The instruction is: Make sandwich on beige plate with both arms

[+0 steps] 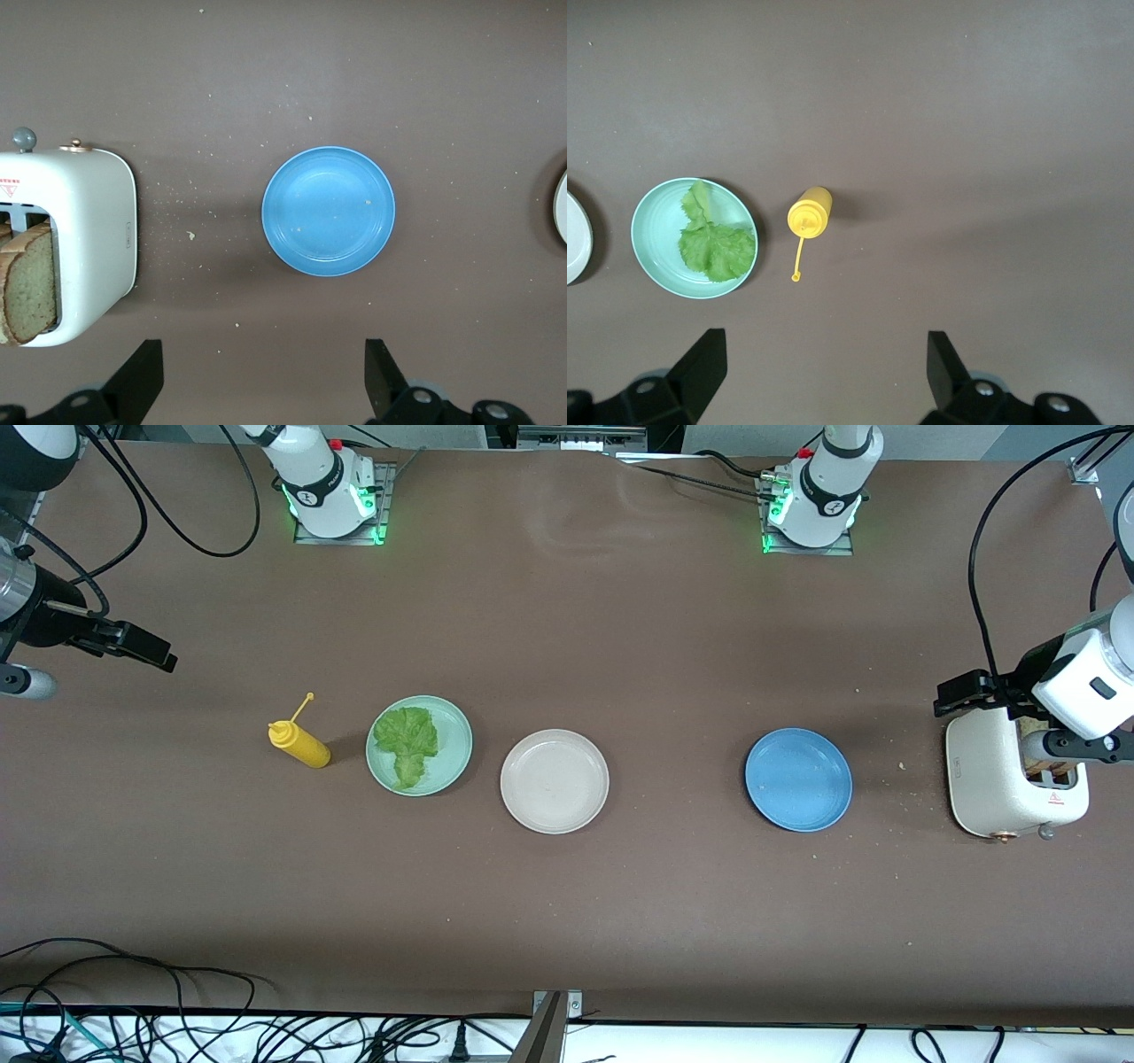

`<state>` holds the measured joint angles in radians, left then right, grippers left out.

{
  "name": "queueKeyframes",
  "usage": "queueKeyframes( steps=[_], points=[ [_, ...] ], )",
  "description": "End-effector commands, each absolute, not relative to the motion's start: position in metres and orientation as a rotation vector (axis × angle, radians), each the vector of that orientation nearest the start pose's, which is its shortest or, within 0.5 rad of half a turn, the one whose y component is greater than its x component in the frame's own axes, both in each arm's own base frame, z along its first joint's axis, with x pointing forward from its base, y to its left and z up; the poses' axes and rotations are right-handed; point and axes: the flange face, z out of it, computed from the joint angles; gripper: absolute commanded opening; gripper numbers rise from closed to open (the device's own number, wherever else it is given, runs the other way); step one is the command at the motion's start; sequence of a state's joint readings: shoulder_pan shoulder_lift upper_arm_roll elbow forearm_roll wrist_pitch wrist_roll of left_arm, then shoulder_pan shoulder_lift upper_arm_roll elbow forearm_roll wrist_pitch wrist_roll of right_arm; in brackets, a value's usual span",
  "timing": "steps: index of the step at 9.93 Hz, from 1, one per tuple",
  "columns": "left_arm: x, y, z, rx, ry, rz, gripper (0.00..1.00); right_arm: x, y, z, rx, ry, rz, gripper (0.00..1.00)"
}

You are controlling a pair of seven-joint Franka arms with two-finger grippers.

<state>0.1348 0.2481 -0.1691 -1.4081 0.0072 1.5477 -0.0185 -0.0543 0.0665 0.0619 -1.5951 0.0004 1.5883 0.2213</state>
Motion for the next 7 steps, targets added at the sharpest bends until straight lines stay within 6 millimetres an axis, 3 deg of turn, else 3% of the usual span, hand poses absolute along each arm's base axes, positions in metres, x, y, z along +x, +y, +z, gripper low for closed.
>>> queueKeyframes(
  steps=[1, 4, 6, 7],
  points=[
    [0.626, -0.012, 0.554, -3.151, 0.051, 0.171, 1.0, 0.57, 0.0, 0.578, -3.132, 0.315, 0.122, 1.0],
    [0.627, 0.012, 0.552, -3.147, -0.011, 0.171, 1.0, 0.569, 0.0, 0.578, -3.133, 0.315, 0.125, 1.0],
    [0.627, 0.084, 0.545, -3.156, -0.146, 0.146, 1.0, 0.569, 0.0, 0.579, -3.133, 0.313, 0.122, 1.0],
    [0.63, 0.103, 0.54, -3.159, -0.031, 0.108, 1.0, 0.569, 0.0, 0.578, -3.133, 0.313, 0.125, 1.0]
  ],
)
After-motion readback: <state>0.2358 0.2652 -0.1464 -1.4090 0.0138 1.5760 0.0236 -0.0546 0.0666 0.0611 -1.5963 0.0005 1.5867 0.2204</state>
